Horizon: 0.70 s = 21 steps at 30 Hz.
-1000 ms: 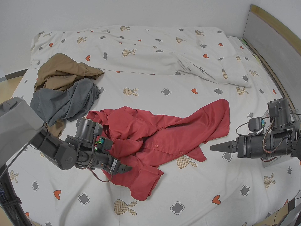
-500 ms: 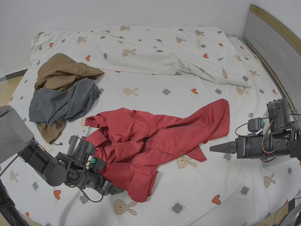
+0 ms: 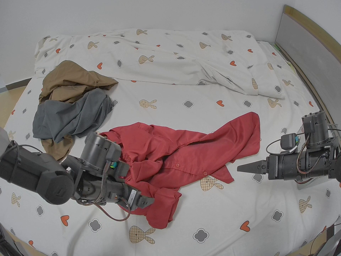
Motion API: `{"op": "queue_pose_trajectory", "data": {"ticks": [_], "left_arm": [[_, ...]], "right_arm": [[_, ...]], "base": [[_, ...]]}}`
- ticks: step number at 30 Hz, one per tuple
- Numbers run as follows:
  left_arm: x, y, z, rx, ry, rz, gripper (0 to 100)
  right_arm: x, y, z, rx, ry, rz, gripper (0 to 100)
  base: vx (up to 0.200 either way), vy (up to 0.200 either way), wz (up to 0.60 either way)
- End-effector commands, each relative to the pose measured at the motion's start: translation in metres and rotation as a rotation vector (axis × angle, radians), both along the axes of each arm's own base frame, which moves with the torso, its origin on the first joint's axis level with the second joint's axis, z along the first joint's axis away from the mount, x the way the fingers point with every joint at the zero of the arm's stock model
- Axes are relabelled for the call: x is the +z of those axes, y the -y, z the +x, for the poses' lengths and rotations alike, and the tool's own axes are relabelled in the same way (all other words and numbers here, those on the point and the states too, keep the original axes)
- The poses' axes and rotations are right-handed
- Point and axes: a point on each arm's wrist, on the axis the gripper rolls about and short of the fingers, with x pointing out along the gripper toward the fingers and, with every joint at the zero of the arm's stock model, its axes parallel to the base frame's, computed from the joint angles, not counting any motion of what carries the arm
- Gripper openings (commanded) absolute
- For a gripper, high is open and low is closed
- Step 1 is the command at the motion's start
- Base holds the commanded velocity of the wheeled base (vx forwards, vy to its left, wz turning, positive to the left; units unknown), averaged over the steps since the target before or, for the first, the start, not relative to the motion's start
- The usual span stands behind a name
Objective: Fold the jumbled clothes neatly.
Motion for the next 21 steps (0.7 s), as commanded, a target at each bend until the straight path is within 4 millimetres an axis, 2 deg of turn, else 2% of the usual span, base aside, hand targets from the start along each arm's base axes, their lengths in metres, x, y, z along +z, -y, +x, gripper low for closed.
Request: {"op": "queue_pose_trajectory", "data": {"ticks": [1,2,4,6,21], "left_arm": [[0.002,0.062,0.008,0.052,-0.121,0.007,100],[0.002,0.062,0.008,0.052,-0.121,0.007,100],[-0.003,0.083,0.013,0.116,-0.208,-0.003,100],[-0.007,0.089,0.014,0.121,-0.226,0.011,100],[-0.033,0.097,0.021,0.113,-0.238,0.044,100]], "right_arm": [[-0.001,0.0,0.0,-0.002,-0.003,0.0,100],[-0.001,0.0,0.0,-0.002,-0.003,0.0,100],[-0.001,0.001,0.0,-0.003,-0.004,-0.001,100],[-0.001,0.001,0.0,-0.005,-0.004,-0.001,100],[-0.001,0.001,0.0,-0.003,-0.004,-0.001,100]], "base": [[0.0,0.0,0.0],[0.0,0.0,0.0],[0.0,0.0,0.0],[0.0,0.0,0.0],[0.0,0.0,0.0]]}}
